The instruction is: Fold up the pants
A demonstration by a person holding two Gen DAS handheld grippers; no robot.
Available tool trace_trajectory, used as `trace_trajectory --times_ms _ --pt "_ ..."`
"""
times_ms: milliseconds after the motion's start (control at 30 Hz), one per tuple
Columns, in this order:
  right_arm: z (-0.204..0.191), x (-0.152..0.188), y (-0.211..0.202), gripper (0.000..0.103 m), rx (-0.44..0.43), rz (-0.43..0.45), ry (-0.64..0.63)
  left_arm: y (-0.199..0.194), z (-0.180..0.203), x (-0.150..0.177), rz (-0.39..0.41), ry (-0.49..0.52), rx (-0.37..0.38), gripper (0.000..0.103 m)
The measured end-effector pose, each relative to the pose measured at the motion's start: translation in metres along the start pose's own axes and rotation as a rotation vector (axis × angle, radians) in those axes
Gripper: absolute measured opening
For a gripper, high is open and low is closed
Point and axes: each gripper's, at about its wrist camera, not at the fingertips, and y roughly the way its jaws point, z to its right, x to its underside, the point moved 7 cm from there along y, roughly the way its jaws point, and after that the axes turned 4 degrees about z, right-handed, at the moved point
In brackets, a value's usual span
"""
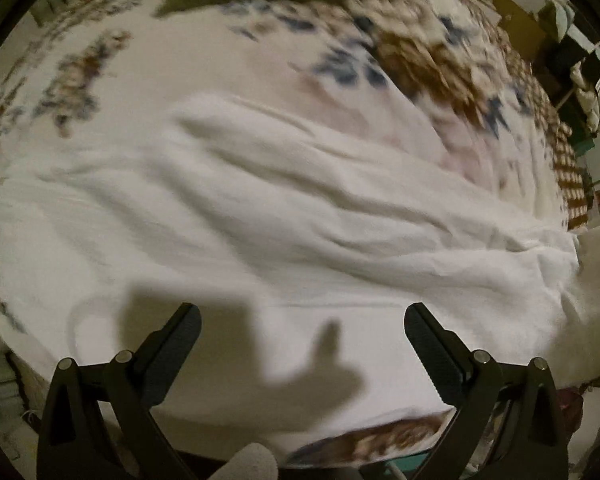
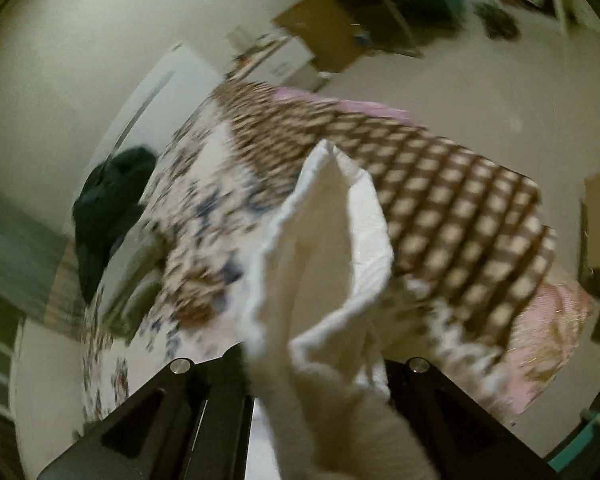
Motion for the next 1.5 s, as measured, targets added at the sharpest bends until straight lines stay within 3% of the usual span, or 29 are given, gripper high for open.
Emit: trace_trajectory --times_ms 167,400,500,567,600,633,667,700,767,867,1067,1233,1333,1433,1467,1500 --pt "-0.112 0.065 0.023 0.005 -0.060 -0.072 -0.153 -0.034 -0.097 -0.004 0.044 -0.105 -0.028 0.103" --pt "-0.227 0.230 0.087 0.005 -0.093 -0.265 -0.342 -0.062 -0.221 0.011 0.067 -0.196 -0.085 0.103" --pt "-0.257 0.306 0.119 0.006 -0.039 -0.360 -0.477 -0.060 -0.257 0.017 0.062 -0.227 -0.103 0.103" --pt "-0.263 0.343 0.137 0.019 0.026 -0.444 -0.549 -0.060 -0.275 0.020 0.058 -0.240 -0.110 0.103" --pt "-0.268 0.355 0.142 0.038 0.032 -0.487 -0.569 -0.060 -0.286 0.022 0.055 -0.252 -0.114 0.103" --pt "-0.274 0.367 0.141 0.049 0.003 -0.533 -0.580 -0.060 -0.293 0.022 0.056 -0.262 -0.110 0.103" --pt "-0.283 0.378 0.137 0.068 -0.047 -0.589 -0.587 -0.060 -0.300 0.021 0.059 -0.272 -0.108 0.103" --pt "-0.289 0.384 0.132 0.072 -0.101 -0.631 -0.585 -0.059 -0.303 0.020 0.059 -0.277 -0.109 0.103" --pt "-0.299 0.388 0.111 0.072 -0.198 -0.690 -0.578 -0.057 -0.307 0.014 0.061 -0.287 -0.096 0.103" --pt "-0.282 0.360 0.090 0.072 -0.197 -0.669 -0.509 -0.051 -0.291 -0.001 0.061 -0.267 -0.027 0.103" --pt "-0.174 0.271 0.071 0.074 0.104 -0.552 -0.379 -0.034 -0.222 -0.023 0.076 -0.150 0.078 0.103" --pt "-0.108 0.239 0.060 0.074 0.213 -0.533 -0.251 -0.018 -0.161 -0.016 0.025 -0.077 0.188 0.096" --pt "-0.092 0.230 0.064 0.074 0.241 -0.525 -0.222 -0.007 -0.133 -0.016 0.036 -0.029 0.222 0.081" --pt "-0.078 0.232 0.071 0.074 0.268 -0.517 -0.202 0.011 -0.117 -0.015 0.020 0.004 0.207 0.039" --pt "-0.070 0.235 0.071 0.074 0.276 -0.517 -0.197 0.015 -0.115 -0.014 0.017 0.019 0.197 0.001" --pt "-0.069 0.236 0.076 0.074 0.278 -0.515 -0.193 0.018 -0.115 -0.012 0.004 0.029 0.218 0.002"
